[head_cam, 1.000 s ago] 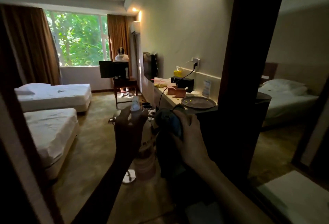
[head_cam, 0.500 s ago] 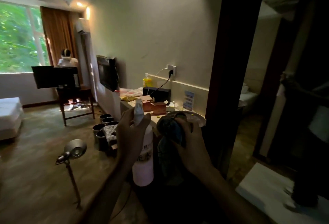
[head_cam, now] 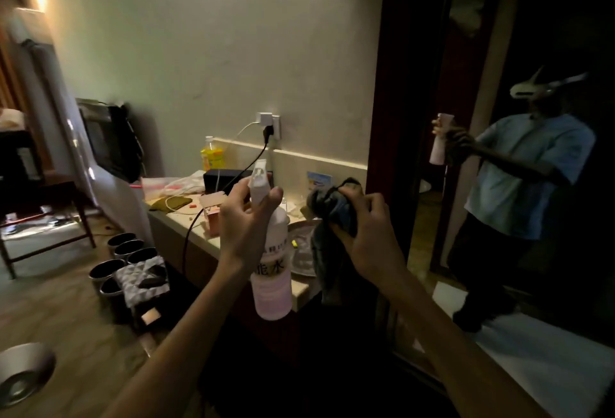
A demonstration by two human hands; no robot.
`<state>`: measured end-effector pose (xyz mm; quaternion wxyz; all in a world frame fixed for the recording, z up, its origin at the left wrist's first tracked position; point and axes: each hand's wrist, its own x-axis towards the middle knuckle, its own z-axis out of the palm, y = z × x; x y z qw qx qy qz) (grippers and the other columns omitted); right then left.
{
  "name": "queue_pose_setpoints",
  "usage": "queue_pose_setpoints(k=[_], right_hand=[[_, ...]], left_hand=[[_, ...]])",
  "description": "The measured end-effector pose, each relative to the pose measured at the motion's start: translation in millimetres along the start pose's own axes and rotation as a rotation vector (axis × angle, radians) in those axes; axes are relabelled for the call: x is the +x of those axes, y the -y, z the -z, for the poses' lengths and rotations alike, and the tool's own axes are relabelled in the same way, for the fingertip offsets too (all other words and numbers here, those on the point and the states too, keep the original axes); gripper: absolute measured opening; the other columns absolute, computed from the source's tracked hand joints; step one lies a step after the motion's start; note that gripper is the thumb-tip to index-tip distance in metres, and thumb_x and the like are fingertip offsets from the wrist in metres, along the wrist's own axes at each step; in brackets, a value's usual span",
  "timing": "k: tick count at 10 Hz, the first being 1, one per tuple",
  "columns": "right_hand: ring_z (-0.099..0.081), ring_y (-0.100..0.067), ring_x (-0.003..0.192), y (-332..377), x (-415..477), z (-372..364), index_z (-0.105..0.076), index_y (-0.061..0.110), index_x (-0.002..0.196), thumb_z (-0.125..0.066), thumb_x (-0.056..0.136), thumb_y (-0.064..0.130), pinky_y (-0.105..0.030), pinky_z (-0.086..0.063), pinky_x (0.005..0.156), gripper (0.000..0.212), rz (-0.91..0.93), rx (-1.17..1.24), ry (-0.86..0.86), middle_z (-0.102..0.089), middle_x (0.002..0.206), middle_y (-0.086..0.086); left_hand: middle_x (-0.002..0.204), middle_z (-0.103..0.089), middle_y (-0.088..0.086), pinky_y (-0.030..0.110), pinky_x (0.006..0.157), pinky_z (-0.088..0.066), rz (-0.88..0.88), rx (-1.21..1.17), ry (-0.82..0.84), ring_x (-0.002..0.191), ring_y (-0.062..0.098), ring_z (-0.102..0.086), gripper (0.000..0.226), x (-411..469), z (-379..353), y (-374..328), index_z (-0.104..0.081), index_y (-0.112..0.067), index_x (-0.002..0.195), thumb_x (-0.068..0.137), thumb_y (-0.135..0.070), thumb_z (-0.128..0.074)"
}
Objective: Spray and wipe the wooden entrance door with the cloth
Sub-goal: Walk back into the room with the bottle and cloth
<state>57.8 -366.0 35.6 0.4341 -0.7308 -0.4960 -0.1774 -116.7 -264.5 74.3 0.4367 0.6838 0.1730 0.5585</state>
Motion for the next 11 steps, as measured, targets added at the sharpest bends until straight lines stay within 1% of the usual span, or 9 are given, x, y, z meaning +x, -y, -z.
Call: queue_pose_setpoints(k=[3, 4, 5, 6, 7, 8, 9, 10, 11], right_hand=[[-0.048, -0.031, 0.106, -46, 71, -62, -0.040, 0.036, 0.137, -0.069, 0.087, 0.036, -0.046, -0.050, 0.091, 0.058, -0.091, -0.275, -0.147, -0.041, 0.117, -0.010], [-0.050, -0.031, 0.103, -61, 87, -87, -0.039, 0.039, 0.138, -0.070, 0.086, 0.033, -0.044, -0.050, 0.091, 0.061, -0.207, -0.334, -0.173, -0.040, 0.118, -0.009], [-0.051, -0.031, 0.109, -69, 94, -111, -0.040, 0.037, 0.141, -0.072, 0.084, 0.026, -0.040, -0.049, 0.095, 0.066, -0.353, -0.319, -0.210, -0.037, 0.125, -0.009], [-0.045, -0.027, 0.117, -74, 89, -139, -0.030, 0.046, 0.144, -0.071, 0.086, 0.025, -0.039, -0.046, 0.098, 0.074, -0.480, -0.314, -0.185, -0.031, 0.135, -0.007], [-0.042, -0.031, 0.125, -79, 74, -162, -0.022, 0.051, 0.141, -0.070, 0.084, 0.016, -0.046, -0.047, 0.100, 0.083, -0.628, -0.399, -0.045, -0.028, 0.137, -0.006], [-0.038, -0.038, 0.127, -84, 52, -177, -0.026, 0.047, 0.140, -0.061, 0.089, 0.032, -0.053, -0.041, 0.104, 0.064, -0.749, -0.438, 0.111, -0.035, 0.137, -0.009], [-0.030, -0.038, 0.130, -83, 43, -177, -0.026, 0.042, 0.145, -0.051, 0.090, 0.049, -0.053, -0.027, 0.108, 0.061, -0.858, -0.493, 0.257, -0.038, 0.146, -0.008], [-0.027, -0.036, 0.134, -75, 46, -168, -0.023, 0.039, 0.150, -0.049, 0.090, 0.052, -0.051, -0.023, 0.110, 0.066, -0.864, -0.488, 0.249, -0.037, 0.153, -0.004], [-0.027, -0.033, 0.137, -55, 46, -160, -0.022, 0.035, 0.152, -0.048, 0.093, 0.048, -0.051, -0.024, 0.111, 0.066, -0.809, -0.456, 0.216, -0.035, 0.154, -0.003]], left_hand=[[0.090, -0.070, 0.002, 0.040, 0.073, -0.053, 0.054, -0.194, 0.173, 0.084, 0.024, -0.068, 0.030, 103, -40, 83, -0.067, -0.034, 0.098, 0.074, -0.053, -0.068], [0.088, -0.069, -0.004, 0.027, 0.071, -0.051, 0.045, -0.285, 0.276, 0.079, 0.009, -0.064, 0.021, 132, -63, 113, -0.068, -0.036, 0.099, 0.078, -0.041, -0.070], [0.090, -0.068, -0.001, 0.019, 0.068, -0.047, 0.031, -0.348, 0.375, 0.078, 0.005, -0.060, 0.022, 156, -83, 142, -0.067, -0.036, 0.099, 0.077, -0.035, -0.069], [0.095, -0.069, 0.001, 0.017, 0.071, -0.049, 0.058, -0.384, 0.494, 0.081, 0.001, -0.063, 0.032, 171, -97, 176, -0.068, -0.027, 0.109, 0.077, -0.034, -0.069], [0.101, -0.070, 0.003, 0.016, 0.073, -0.050, 0.083, -0.399, 0.564, 0.084, -0.002, -0.064, 0.033, 183, -105, 204, -0.068, -0.028, 0.111, 0.079, -0.034, -0.069], [0.102, -0.073, 0.000, 0.037, 0.080, -0.055, 0.041, -0.347, 0.604, 0.093, 0.017, -0.068, 0.022, 187, -109, 222, -0.064, -0.043, 0.104, 0.083, -0.050, -0.066], [0.095, -0.070, 0.000, 0.047, 0.079, -0.054, 0.011, -0.197, 0.673, 0.091, 0.022, -0.066, 0.034, 190, -108, 224, -0.062, -0.029, 0.101, 0.087, -0.059, -0.062], [0.098, -0.069, -0.004, 0.042, 0.079, -0.054, 0.033, -0.104, 0.709, 0.091, 0.015, -0.065, 0.041, 193, -99, 220, -0.059, -0.024, 0.107, 0.087, -0.060, -0.065], [0.116, -0.066, -0.001, 0.041, 0.087, -0.054, 0.104, -0.027, 0.758, 0.102, 0.017, -0.063, 0.052, 195, -83, 220, -0.054, -0.020, 0.125, 0.089, -0.055, -0.065]])
